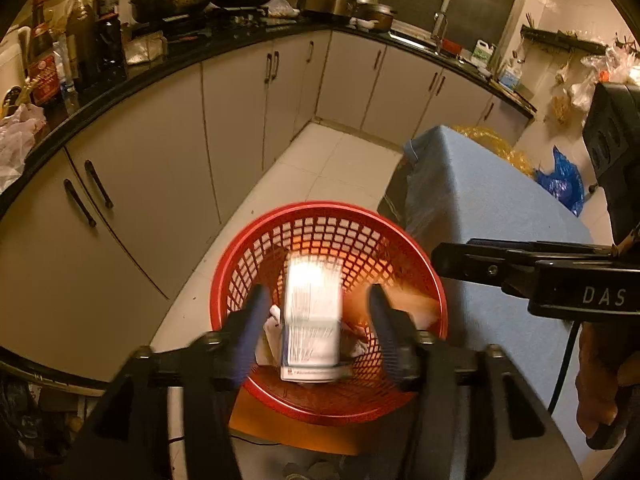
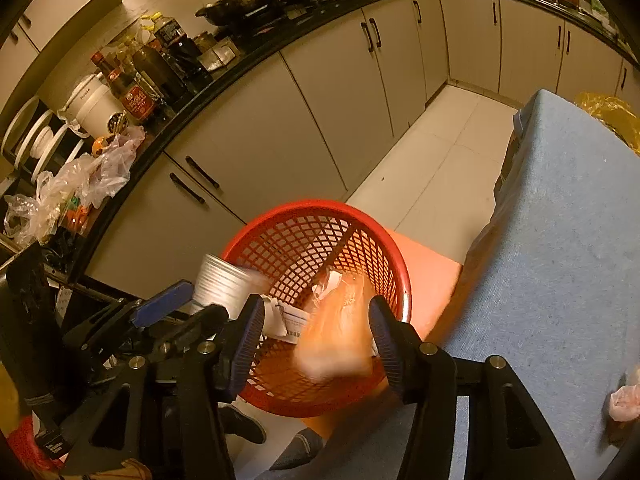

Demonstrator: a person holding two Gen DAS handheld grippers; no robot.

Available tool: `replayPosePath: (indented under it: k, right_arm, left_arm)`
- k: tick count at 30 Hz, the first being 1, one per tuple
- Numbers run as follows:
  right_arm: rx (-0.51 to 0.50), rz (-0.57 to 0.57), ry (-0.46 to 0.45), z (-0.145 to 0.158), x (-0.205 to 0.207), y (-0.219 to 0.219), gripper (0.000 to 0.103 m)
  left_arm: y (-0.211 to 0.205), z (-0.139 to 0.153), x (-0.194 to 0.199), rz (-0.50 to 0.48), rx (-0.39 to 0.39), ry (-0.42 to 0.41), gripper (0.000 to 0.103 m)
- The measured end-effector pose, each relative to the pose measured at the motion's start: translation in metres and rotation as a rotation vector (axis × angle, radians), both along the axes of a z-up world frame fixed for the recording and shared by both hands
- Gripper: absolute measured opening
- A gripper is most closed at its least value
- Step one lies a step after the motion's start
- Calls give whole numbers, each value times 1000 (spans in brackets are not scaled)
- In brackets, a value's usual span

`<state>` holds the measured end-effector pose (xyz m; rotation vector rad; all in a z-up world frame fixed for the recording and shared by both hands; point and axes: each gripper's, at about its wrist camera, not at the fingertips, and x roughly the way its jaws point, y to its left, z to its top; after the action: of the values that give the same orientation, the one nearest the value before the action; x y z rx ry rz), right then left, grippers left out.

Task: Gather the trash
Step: 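Open both tools to drop the boxes into the basket, then return both tools to the remaining trash on the table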

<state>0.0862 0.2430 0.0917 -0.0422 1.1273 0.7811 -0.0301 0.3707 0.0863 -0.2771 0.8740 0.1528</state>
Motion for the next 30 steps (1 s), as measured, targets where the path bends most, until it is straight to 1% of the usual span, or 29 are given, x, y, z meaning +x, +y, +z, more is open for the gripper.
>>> replayPosePath:
  k: [4, 8, 14, 20, 30]
  right_arm:
    - [11, -25, -20, 9, 0, -11, 58]
    - [31, -61, -25, 19, -2, -30, 59]
    - [42, -106, -43, 29, -16, -67, 63]
    - [36, -159, -41, 28, -35, -114, 65]
    - [16, -291, -10, 14, -74, -216, 66]
  left_arm:
    - [0, 9, -2, 14, -2, -17, 57]
    - [-4, 18, -6, 27, 7, -38, 64]
    - [-27, 27, -10, 3, -8, -51, 64]
    - [-67, 30, -10, -65, -7, -45, 64]
    - [-153, 30, -11, -202, 1, -25, 65]
